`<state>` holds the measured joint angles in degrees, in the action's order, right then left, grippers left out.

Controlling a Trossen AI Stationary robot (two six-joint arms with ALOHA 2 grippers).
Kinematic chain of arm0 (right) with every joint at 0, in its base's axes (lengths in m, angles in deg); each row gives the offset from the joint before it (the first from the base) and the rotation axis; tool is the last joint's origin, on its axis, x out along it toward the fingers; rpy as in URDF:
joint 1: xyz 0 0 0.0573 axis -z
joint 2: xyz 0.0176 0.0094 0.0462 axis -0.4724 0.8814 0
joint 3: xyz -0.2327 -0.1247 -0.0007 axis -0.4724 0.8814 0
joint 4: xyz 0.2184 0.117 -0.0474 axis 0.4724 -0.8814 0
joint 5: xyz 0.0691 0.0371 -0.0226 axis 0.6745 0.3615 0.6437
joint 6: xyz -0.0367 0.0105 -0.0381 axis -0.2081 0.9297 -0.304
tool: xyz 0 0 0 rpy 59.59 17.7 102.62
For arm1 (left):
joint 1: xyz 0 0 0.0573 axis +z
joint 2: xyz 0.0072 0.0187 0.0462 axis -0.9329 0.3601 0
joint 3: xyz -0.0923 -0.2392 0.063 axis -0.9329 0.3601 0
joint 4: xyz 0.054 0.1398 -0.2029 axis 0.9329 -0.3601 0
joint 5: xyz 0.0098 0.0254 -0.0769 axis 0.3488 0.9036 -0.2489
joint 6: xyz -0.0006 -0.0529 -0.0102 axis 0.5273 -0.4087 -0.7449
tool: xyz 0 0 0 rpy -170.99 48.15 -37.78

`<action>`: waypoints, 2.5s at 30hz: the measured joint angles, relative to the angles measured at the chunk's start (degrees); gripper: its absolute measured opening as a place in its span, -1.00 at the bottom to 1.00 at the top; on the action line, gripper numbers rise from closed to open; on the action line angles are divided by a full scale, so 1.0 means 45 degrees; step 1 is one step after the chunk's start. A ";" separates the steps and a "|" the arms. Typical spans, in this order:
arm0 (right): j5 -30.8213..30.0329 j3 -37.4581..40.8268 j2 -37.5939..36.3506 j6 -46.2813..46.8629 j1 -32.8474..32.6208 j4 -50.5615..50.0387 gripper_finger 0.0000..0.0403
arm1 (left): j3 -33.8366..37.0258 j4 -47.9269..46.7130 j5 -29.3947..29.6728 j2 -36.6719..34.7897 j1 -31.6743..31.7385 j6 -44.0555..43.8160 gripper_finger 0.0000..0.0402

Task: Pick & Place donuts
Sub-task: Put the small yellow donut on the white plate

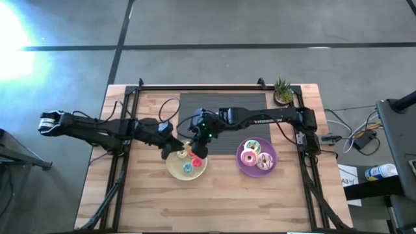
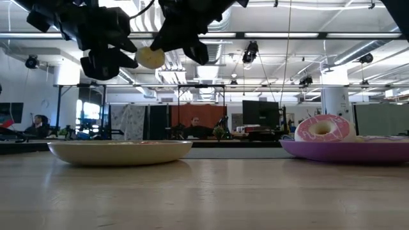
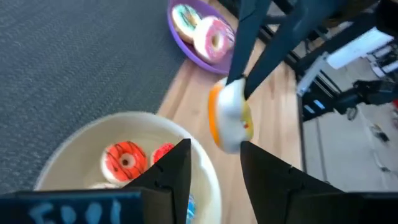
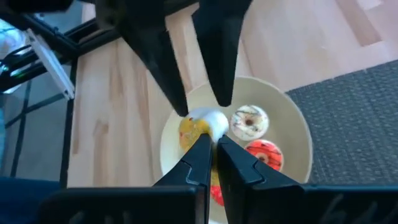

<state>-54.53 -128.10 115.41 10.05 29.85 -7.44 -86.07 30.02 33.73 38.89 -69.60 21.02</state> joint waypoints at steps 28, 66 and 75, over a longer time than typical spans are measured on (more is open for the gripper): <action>-0.0395 0.0316 0.0005 0.0087 0.0046 0.0469 -0.94 | -0.0010 0.0805 0.0297 0.0232 0.0003 0.0113 -0.44; -0.0064 0.0281 -0.0281 -0.0324 -0.0007 0.0533 0.17 | 0.0000 -0.0672 0.0747 0.1020 -0.0006 -0.0467 -0.99; -0.2102 0.0155 -0.1199 0.0520 0.0255 -0.1108 0.26 | 0.0366 -0.1850 -0.3631 0.1164 -0.0493 -0.2341 -1.00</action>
<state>-63.99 -127.40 110.01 12.39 31.00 -12.43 -84.42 21.69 17.39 44.13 -71.82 10.49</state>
